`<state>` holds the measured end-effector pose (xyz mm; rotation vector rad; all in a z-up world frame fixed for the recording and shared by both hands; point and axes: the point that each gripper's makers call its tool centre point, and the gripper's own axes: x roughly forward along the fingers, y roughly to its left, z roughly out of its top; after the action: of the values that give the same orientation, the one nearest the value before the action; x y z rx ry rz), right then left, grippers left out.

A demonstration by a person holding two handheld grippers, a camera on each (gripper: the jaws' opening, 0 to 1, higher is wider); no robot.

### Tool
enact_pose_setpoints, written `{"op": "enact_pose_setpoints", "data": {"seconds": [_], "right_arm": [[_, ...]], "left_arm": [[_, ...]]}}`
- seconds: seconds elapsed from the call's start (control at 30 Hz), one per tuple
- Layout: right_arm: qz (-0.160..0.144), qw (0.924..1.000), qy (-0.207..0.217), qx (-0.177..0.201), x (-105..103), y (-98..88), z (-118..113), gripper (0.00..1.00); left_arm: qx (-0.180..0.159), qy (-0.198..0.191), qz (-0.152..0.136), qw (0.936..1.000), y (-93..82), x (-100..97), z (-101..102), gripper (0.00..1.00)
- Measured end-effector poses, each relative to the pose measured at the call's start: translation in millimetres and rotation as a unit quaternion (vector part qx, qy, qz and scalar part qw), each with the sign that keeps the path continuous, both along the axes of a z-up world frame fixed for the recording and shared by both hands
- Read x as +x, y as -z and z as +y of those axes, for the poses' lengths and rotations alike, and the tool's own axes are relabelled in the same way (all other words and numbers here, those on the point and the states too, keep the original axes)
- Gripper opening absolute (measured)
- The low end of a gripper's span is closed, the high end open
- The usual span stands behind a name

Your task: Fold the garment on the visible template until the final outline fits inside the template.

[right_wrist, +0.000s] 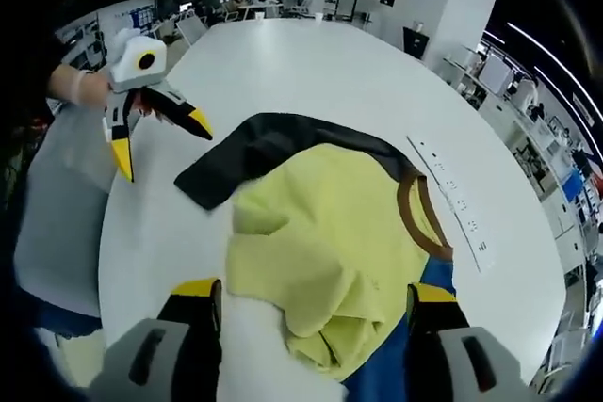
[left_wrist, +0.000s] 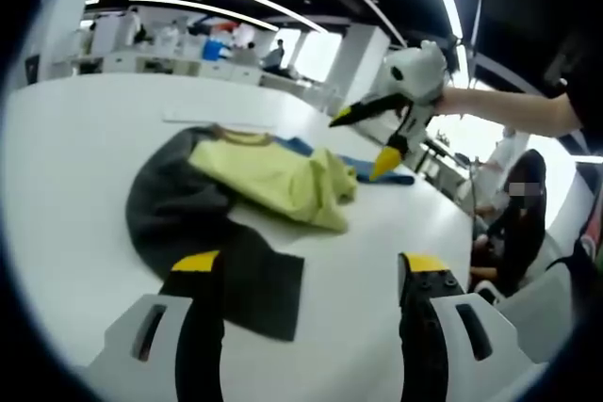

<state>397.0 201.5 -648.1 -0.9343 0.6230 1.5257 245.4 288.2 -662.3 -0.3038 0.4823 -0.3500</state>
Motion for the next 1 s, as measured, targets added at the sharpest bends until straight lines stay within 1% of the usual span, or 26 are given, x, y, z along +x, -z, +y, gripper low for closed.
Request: {"op": "enact_pose_setpoints", "data": {"seconds": [0.17,0.27,0.33,0.37,0.43,0.5,0.63,0.73,0.77,0.83,0.97,1.0], "right_arm": [[0.010,0.9997,-0.022,0.001,-15.4,-2.6,12.6,0.78],[0.014,0.9990,-0.042,-0.005,-24.0,-1.1,17.5,0.75],[0.014,0.9986,-0.050,-0.010,-27.8,0.5,19.3,0.75],[0.013,0.9980,-0.061,-0.010,-30.8,1.4,21.4,0.75],[0.013,0.9976,-0.067,-0.012,-35.5,3.1,25.4,0.77],[0.012,0.9968,-0.078,-0.013,-40.9,4.2,28.7,0.75],[0.003,0.9941,-0.107,-0.016,-52.5,8.5,36.8,0.65],[0.003,0.9936,-0.111,-0.018,-57.1,11.5,42.4,0.57],[0.001,0.9927,-0.118,-0.022,-60.2,13.9,45.1,0.53],[-0.001,0.9912,-0.130,-0.026,-63.7,16.7,47.5,0.47],[-0.008,0.9889,-0.144,-0.035,-69.2,23.1,52.8,0.33],[-0.008,0.9884,-0.147,-0.037,-70.8,24.5,53.7,0.32]], "left_arm": [[0.001,-0.002,-0.001,1.0000,-0.4,-0.5,2.1,0.71],[0.002,-0.003,0.000,1.0000,-0.1,-1.6,2.9,0.71],[0.002,-0.005,0.000,1.0000,0.0,-2.2,4.1,0.71],[0.002,-0.006,0.000,1.0000,0.3,-2.5,4.6,0.71],[0.002,-0.008,0.001,1.0000,0.6,-2.9,5.4,0.71],[0.000,-0.009,0.000,1.0000,0.2,-3.0,4.7,0.71],[-0.002,-0.008,0.000,1.0000,1.0,-2.7,3.0,0.71],[-0.003,-0.008,-0.001,1.0000,0.3,-2.4,2.2,0.71],[-0.003,-0.008,-0.001,1.0000,0.6,-2.3,2.1,0.71],[-0.003,-0.008,-0.001,1.0000,0.5,-2.2,2.1,0.71],[-0.002,-0.008,0.001,1.0000,1.7,-3.3,2.6,0.71],[-0.003,-0.008,0.001,1.0000,1.9,-3.5,2.6,0.71]]}}
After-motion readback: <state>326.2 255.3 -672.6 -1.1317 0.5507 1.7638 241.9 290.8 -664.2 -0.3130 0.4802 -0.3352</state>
